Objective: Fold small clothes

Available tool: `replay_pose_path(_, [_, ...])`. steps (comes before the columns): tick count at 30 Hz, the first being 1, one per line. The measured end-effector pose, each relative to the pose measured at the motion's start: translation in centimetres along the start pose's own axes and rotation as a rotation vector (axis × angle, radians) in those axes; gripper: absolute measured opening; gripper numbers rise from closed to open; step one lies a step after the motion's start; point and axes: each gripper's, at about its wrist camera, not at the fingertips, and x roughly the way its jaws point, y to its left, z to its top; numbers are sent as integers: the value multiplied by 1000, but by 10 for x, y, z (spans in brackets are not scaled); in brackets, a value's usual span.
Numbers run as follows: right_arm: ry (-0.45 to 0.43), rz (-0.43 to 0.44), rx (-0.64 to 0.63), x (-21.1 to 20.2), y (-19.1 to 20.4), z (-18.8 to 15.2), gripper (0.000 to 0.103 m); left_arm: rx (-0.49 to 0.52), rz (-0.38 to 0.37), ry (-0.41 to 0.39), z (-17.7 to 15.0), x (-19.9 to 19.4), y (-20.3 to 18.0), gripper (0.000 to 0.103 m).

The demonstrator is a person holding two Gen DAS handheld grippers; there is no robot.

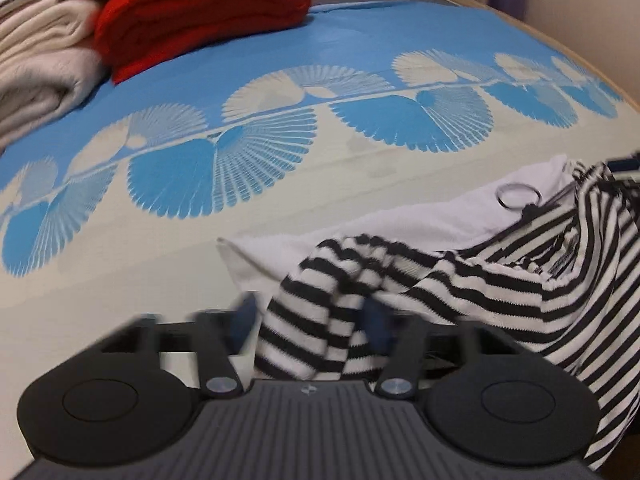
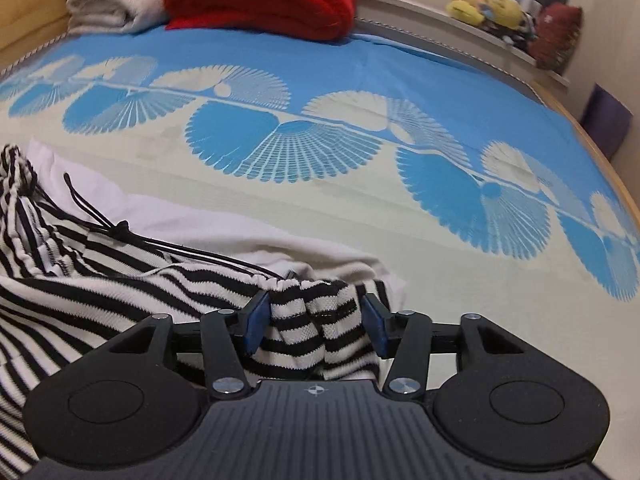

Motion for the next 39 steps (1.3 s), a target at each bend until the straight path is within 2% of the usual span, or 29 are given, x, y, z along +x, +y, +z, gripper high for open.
replay_pose_path(1, [3, 3, -16, 4, 2, 3, 32, 12, -5, 4, 3, 2, 1, 3])
replay_pose_path(3, [-25, 15, -15, 4, 1, 11, 15, -22, 7, -48, 10, -5, 9, 3])
replay_pose_path(4, [-79, 21, 25, -2, -5, 18, 13, -67, 29, -90, 15, -11, 17, 3])
replay_pose_path(6, [-219, 29, 159, -19, -22, 33, 11, -197, 81, -159, 22, -18, 37, 3])
replay_pose_path(8, [-289, 10, 248, -24, -33, 41, 11, -267, 94, -163, 25, -14, 46, 3])
replay_pose_path(10, [-274, -3, 264, -12, -34, 48, 11, -253, 110, -104, 29, 1, 41, 3])
replay_pose_path(12, [-195, -46, 214, 9, -24, 53, 11, -198, 145, -28, 31, 19, 31, 3])
replay_pose_path(14, [-133, -69, 187, 26, -15, 56, 11, -208, 164, -24, 34, 26, 31, 3])
replay_pose_path(17, [-178, -89, 205, 28, -12, 64, 10, -311, 147, -87, 36, 22, 44, 3])
replay_pose_path(19, [-209, -125, 230, 27, -14, 66, 5, -331, 159, -42, 37, 34, 47, 4])
replay_pose_path(21, [-144, -180, 242, 44, -17, 64, 6, -319, 110, 85, 34, 57, 44, 8])
replay_pose_path(22, [-48, -185, 258, 60, -20, 60, 16, -305, 65, 157, 31, 68, 40, 13])
replay_pose_path(23, [60, -158, 272, 74, -23, 54, 19, -278, 57, 183, 31, 72, 35, 13])
replay_pose_path(24, [137, -128, 302, 83, -27, 48, 19, -247, 83, 155, 33, 67, 31, 21])
replay_pose_path(25, [141, -121, 350, 80, -34, 46, 19, -226, 107, 103, 36, 56, 29, 43])
replay_pose_path(26, [111, -116, 382, 73, -39, 46, 20, -239, 109, 58, 37, 46, 30, 55])
replay_pose_path(27, [65, -108, 412, 60, -47, 47, 27, -263, 101, 29, 35, 38, 34, 69])
replay_pose_path(28, [30, -100, 431, 49, -52, 46, 40, -299, 79, 9, 33, 28, 39, 70])
replay_pose_path(30, [-16, -87, 467, 28, -62, 43, 52, -352, 45, 12, 27, 15, 47, 70])
replay_pose_path(34, [-30, 8, 567, -12, -86, 18, 53, -401, -27, 24, 5, -11, 61, 69])
replay_pose_path(36, [-7, 62, 598, -29, -91, 4, 53, -420, -57, 37, -7, -26, 67, 69])
replay_pose_path(39, [45, 114, 613, -47, -95, -21, 54, -466, -143, 89, -31, -40, 80, 69])
